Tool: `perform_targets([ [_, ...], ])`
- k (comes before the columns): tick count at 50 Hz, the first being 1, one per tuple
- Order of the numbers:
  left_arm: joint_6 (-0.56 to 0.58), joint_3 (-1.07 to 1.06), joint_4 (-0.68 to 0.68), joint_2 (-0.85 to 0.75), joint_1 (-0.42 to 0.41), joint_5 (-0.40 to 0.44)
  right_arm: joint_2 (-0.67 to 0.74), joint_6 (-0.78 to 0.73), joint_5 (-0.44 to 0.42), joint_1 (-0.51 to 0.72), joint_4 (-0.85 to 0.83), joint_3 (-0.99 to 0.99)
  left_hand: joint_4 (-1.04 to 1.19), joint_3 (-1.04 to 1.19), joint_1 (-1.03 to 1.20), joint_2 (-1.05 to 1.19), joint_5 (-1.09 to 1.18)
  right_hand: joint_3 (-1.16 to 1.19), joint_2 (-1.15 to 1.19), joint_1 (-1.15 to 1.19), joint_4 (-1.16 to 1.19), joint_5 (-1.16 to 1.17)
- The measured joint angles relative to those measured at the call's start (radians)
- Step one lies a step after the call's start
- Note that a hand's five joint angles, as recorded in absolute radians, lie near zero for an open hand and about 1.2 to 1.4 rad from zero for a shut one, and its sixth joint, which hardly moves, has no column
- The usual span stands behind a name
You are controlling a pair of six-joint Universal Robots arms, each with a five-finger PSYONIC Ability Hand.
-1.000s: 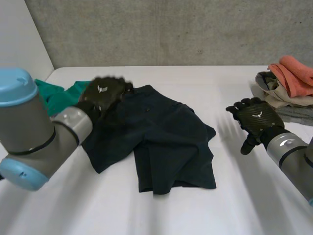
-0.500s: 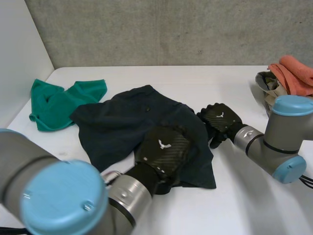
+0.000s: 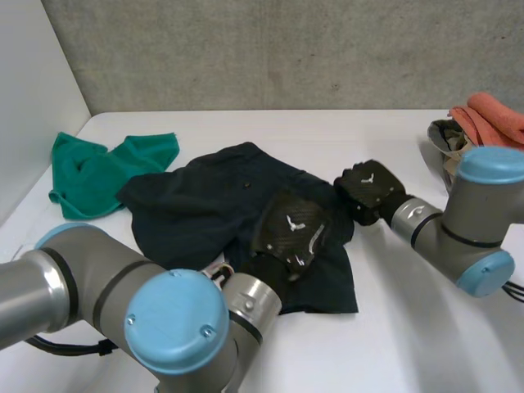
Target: Fold the laundry.
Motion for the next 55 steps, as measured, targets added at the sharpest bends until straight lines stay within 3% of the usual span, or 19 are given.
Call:
perform_targets([
  [8, 0.062, -0.019, 0.032, 0.149, 0.071, -0.07, -0.178, 0.004, 0.005, -0.008, 0.079, 0.019, 0.0, 0.002, 0.0, 0.002, 0.0, 0.0, 0.0, 0.0, 0.004, 0.0],
  [18, 0.016, -0.036, -0.024, 0.549, 0.177, -0.073, -0.515, 0.036, 0.006, -0.021, 0.237, -0.05, 0.004, 0.004, 0.0, 0.003, 0.0, 0.0, 0.0, 0.023, 0.004, 0.014],
  [24, -0.038, 0.039, -0.141, 0.729, 0.233, -0.066, -0.708, 0.185, 0.02, -0.058, 0.256, -0.148, 0.004, 0.005, 0.0, 0.004, 0.0, 0.0, 0.002, 0.024, 0.005, 0.015],
  [30, -0.133, 0.143, -0.26, 0.778, 0.323, -0.06, -0.809, 0.378, 0.033, -0.135, 0.271, -0.267, 0.004, 0.005, 0.0, 0.004, 0.0, 0.01, 0.002, 0.024, 0.006, 0.022],
  [36, -0.237, 0.215, -0.338, 0.709, 0.418, 0.005, -0.716, 0.462, 0.038, -0.171, 0.28, -0.335, 0.004, 0.005, 0.0, 0.004, 0.02, 0.023, 0.012, 0.034, 0.007, 0.031],
  [41, -0.294, 0.265, -0.352, 0.563, 0.466, 0.08, -0.584, 0.47, 0.07, -0.129, 0.28, -0.356, 0.004, 0.005, 0.0, 0.004, 0.02, 0.024, 0.012, 0.034, 0.008, 0.031],
  [45, -0.325, 0.359, -0.35, 0.319, 0.487, 0.135, -0.371, 0.437, 0.168, -0.044, 0.268, -0.37, 0.004, 0.005, 0.0, 0.004, 0.02, 0.024, 0.012, 0.034, 0.008, 0.031],
  [53, -0.328, 0.562, -0.338, -0.073, 0.494, 0.143, -0.083, 0.323, 0.301, 0.009, 0.152, -0.38, 0.004, 0.006, 0.0, 0.004, 0.02, 0.024, 0.012, 0.034, 0.008, 0.031],
  [55, -0.331, 0.597, -0.336, -0.141, 0.491, 0.139, -0.021, 0.298, 0.33, 0.02, 0.106, -0.392, -0.197, -0.189, -0.207, -0.213, -0.158, 0.024, 0.012, 0.034, 0.008, 0.031],
])
